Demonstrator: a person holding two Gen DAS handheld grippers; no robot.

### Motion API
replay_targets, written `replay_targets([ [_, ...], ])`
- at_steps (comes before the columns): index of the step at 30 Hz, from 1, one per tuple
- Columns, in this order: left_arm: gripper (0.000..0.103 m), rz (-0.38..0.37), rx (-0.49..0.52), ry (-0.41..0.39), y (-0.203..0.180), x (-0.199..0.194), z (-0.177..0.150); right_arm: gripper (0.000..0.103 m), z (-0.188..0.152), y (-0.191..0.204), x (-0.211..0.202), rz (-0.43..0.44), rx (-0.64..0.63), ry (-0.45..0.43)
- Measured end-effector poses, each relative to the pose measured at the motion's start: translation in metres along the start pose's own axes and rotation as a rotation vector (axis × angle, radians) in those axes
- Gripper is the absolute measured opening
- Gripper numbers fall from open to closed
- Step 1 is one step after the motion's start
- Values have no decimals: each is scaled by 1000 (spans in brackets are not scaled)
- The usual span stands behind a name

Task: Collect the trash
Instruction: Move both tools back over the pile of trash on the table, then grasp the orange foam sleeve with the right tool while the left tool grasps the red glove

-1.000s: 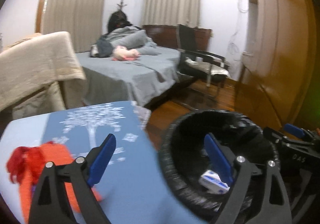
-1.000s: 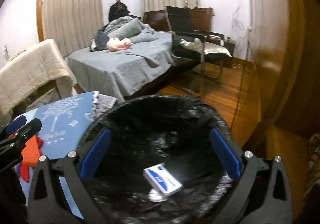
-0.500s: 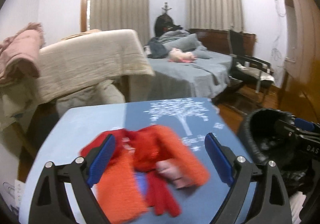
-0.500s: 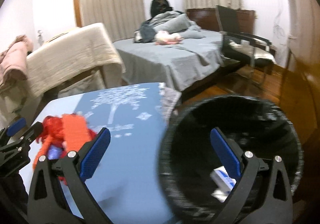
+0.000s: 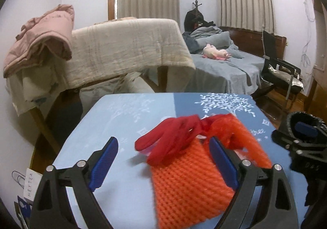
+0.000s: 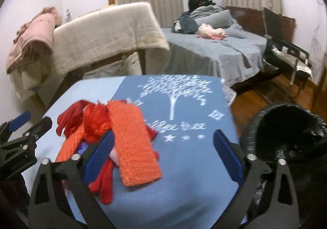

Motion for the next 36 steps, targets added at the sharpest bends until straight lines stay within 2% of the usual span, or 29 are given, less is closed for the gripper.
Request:
replay_targets([
  [8, 88, 1, -8, 24, 5, 13, -8, 66, -10, 23, 34, 59, -37, 81],
  [11, 88, -3, -4, 25, 4, 15, -9, 50, -10, 22, 41, 88, -28, 104],
  [13, 88, -7, 0, 26, 2, 17, -9, 36, -10, 20, 43, 107, -21, 117],
  [15, 88, -10, 0, 29, 1, 20, -9, 15, -10, 20, 44, 131, -17, 126],
  [16, 88, -12, 0, 30, 0, 21, -9, 12, -9, 20, 44, 135, -19, 125],
  [22, 80, -29, 11, 25, -7, 29, -2, 11, -1, 20, 33, 143, -23, 91],
  [30, 61, -77, 48, 56, -25, 50, 1, 11, 11, 12, 24, 133, -21, 69],
  [33, 34, -104, 68, 77, -32, 59, 0, 11, 14, 10, 21, 134, -22, 62],
  [34, 29, -110, 70, 79, -34, 60, 0, 11, 14, 10, 21, 134, -21, 61],
  [36, 13, -119, 66, 75, -35, 60, 2, 11, 15, 8, 18, 134, -18, 57],
])
Point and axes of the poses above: each gripper's, at about its wrist camera, not at the fingertips, and x roughly the way its jaws point, y to its left, z to its top, the point moved 2 cm from there along x, roughly the way its jaws point, and after that the axes turned 14 degrees about z, right-handed, at the moved point
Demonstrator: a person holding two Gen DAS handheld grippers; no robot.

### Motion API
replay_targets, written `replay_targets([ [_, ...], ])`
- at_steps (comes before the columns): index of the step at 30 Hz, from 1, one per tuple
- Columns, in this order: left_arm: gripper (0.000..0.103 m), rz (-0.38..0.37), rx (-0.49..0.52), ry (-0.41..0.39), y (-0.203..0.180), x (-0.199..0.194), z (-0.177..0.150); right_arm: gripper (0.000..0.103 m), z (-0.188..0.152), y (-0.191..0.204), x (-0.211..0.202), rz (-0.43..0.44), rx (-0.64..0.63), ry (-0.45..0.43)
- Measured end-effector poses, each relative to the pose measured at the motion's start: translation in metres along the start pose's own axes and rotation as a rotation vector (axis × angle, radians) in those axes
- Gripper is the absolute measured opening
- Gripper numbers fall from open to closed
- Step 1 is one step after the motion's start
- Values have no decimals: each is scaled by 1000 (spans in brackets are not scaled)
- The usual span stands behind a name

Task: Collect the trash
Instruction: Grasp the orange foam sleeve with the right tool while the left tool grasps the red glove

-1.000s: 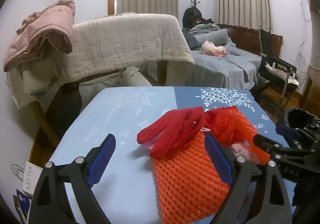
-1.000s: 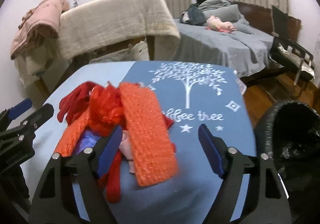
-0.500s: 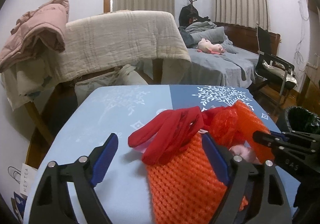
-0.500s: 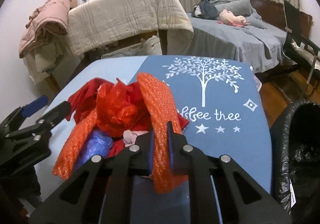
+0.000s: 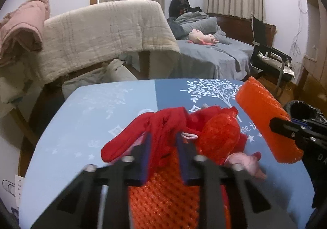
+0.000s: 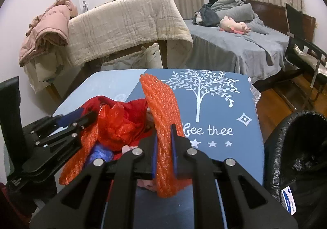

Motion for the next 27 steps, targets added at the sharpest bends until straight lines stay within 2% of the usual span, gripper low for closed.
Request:
replay_targets([
  [3, 7, -11, -10, -27, 1, -6, 4, 11, 2, -2, -4, 1, 6, -9],
  [18, 7, -57, -102, -137, 14, -67, 38, 11, 16, 4, -40, 13, 6, -82],
  [27, 7, -113, -85, -185, -8, -95, 52, 11, 22, -4, -71, -8, 30, -130],
])
Point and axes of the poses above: each gripper's, at about its wrist camera, not at the fingertips, and x roughly the way its jaws point, y to its left, z to its top, the point moved 2 cm from there along x, roughly the way its jaws point, and after that the axes turned 14 degrees about z, right-handed, at the moved point
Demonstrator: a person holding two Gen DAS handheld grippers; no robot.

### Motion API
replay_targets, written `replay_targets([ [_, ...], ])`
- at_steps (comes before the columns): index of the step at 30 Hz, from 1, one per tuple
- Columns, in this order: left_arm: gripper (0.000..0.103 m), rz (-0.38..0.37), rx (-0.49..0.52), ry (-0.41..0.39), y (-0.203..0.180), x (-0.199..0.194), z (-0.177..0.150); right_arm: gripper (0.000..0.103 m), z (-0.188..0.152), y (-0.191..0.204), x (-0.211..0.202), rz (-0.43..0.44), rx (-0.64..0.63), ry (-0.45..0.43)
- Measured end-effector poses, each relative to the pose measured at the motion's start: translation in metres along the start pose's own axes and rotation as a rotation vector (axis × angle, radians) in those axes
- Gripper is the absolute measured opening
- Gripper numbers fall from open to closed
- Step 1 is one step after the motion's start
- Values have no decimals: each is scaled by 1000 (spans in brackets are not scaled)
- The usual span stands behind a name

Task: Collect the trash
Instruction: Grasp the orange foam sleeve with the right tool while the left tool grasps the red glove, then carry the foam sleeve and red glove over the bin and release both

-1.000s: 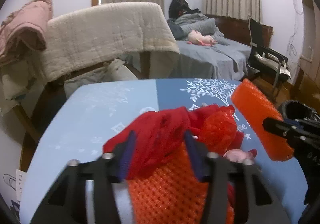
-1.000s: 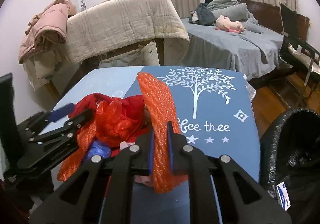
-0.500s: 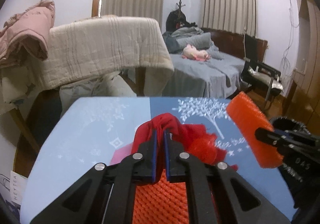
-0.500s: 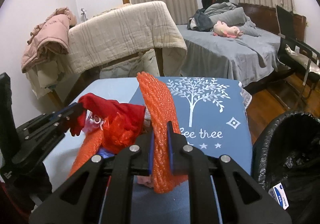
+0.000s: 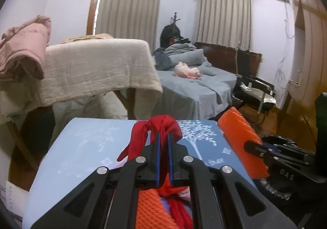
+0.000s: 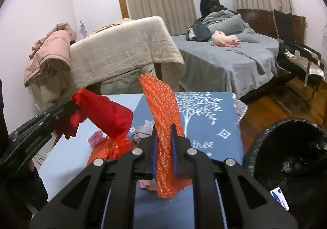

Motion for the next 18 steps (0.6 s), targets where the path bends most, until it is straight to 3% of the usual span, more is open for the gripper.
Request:
replay_targets([
  [18, 7, -210, 16, -65, -89, -36, 25, 11, -1, -58, -86, -139, 49, -91],
])
Point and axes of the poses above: each gripper's, at about its wrist camera, not at the fingertips, and x roughly the way its jaws point, y to its left, z to its top, the point moved 2 cm from there along x, roughly the way its jaws point, and after that the axes turned 14 degrees about z, right-handed, at the moved point
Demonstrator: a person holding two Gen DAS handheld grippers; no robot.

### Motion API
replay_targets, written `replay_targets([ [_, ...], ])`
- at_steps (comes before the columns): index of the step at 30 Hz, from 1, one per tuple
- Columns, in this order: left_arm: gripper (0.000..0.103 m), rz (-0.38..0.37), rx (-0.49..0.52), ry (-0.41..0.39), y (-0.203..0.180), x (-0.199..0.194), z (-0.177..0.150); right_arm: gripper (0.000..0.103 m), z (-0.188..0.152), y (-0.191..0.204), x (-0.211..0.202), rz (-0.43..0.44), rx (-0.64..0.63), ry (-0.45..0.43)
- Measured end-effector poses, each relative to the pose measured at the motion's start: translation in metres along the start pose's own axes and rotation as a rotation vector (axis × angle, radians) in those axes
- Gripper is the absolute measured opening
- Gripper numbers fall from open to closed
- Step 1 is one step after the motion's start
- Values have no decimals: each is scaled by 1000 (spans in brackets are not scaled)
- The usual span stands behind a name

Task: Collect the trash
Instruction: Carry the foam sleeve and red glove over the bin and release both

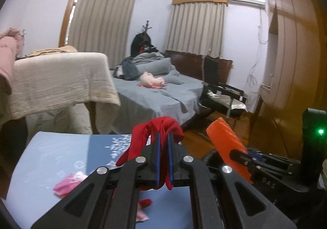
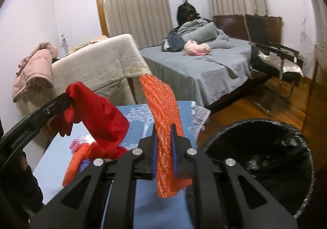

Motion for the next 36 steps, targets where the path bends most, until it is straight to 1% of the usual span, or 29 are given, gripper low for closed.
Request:
replay_targets([
  [6, 7, -71, 33, 22, -43, 8, -7, 11, -5, -30, -22, -64, 35, -12],
  [14, 7, -163, 85, 72, -97, 27, -22, 11, -21, -75, -48, -148, 94, -12],
  [26, 7, -273, 150, 117, -167, 53, -41, 11, -41, -141, -74, -278, 149, -2],
  [32, 7, -322, 180, 145, -203, 67, -52, 11, -49, -169, -83, -325, 177, 5],
  [34, 7, -334, 187, 157, -209, 71, -55, 11, -52, -177, -85, -339, 185, 8],
  [35, 8, -342, 192, 167, -214, 73, -57, 13, -53, -181, -86, -345, 187, 12],
  [36, 13, -348, 194, 174, -215, 74, -58, 13, -54, -183, -86, -356, 187, 13],
])
Point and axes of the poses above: each gripper's, at about its wrist camera, not at the fingertips, and x roughly the way its jaws point, y to its left, z to its top, the point moved 2 cm from there along x, roughly the way its jaws point, and after that the axes turned 14 degrees about z, right-handed, at the moved point
